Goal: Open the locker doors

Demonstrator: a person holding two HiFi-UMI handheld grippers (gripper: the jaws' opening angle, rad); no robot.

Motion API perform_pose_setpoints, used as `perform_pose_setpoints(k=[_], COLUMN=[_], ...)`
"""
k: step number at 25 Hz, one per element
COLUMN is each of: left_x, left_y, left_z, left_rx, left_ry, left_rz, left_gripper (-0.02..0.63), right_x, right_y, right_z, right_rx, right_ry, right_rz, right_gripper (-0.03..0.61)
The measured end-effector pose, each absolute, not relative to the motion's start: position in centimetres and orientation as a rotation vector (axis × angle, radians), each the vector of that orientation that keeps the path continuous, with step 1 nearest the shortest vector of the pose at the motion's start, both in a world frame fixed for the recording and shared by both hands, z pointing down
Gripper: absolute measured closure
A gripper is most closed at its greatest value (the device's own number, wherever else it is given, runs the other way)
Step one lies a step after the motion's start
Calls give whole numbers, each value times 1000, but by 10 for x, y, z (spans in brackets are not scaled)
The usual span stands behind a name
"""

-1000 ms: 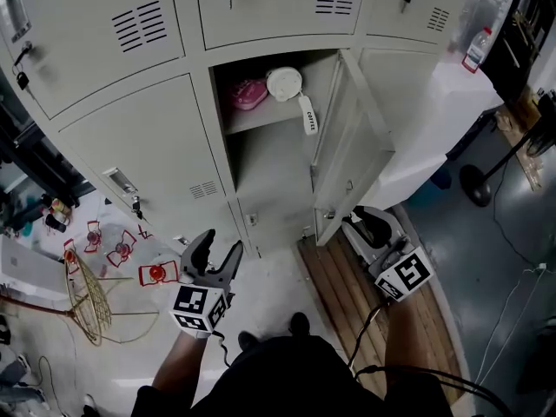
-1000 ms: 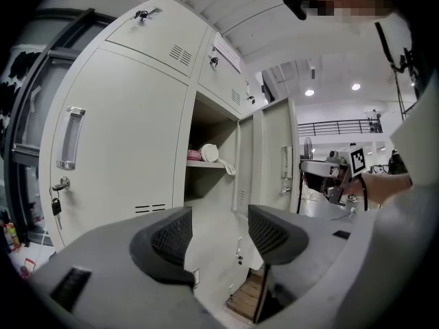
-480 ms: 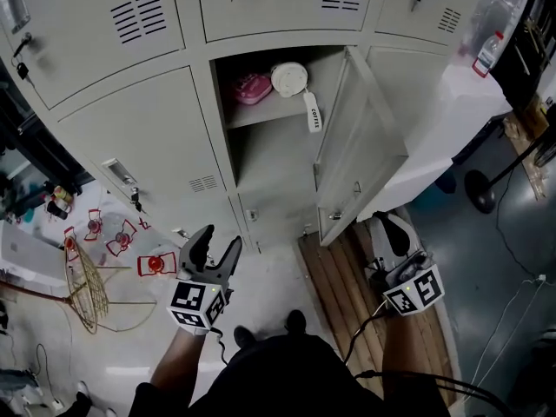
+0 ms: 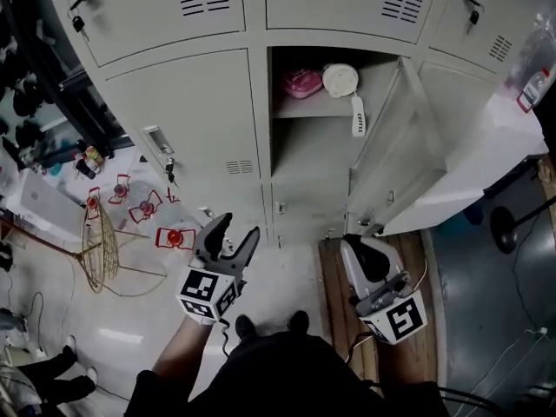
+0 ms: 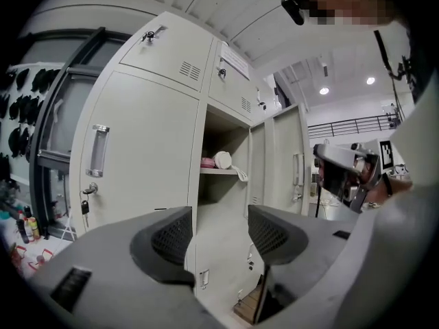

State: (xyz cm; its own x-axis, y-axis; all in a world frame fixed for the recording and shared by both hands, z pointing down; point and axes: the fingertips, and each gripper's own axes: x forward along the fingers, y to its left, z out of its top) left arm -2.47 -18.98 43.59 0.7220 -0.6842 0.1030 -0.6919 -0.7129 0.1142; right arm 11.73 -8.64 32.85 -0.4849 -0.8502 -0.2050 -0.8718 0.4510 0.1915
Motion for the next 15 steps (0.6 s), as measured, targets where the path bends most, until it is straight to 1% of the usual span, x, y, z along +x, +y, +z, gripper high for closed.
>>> perform_pose_setpoints(k=[3, 5, 15], left_x=[-39, -50, -104], left_y=[-183, -178, -146], left_z=[433, 431, 423], left_rx=[2738, 2708, 2606], left_ry=[-1158, -1185, -1513], left_rz=[48, 25, 33], left_gripper=[362, 362, 362], right_x=[103, 94, 76], right_y=[-106, -114, -134], right_z=[358, 367, 363], right_rx=[-1655, -1641, -1473], right_ry=[2708, 2742, 2723], right_rz=[365, 345, 339], right_gripper=[581, 581, 577])
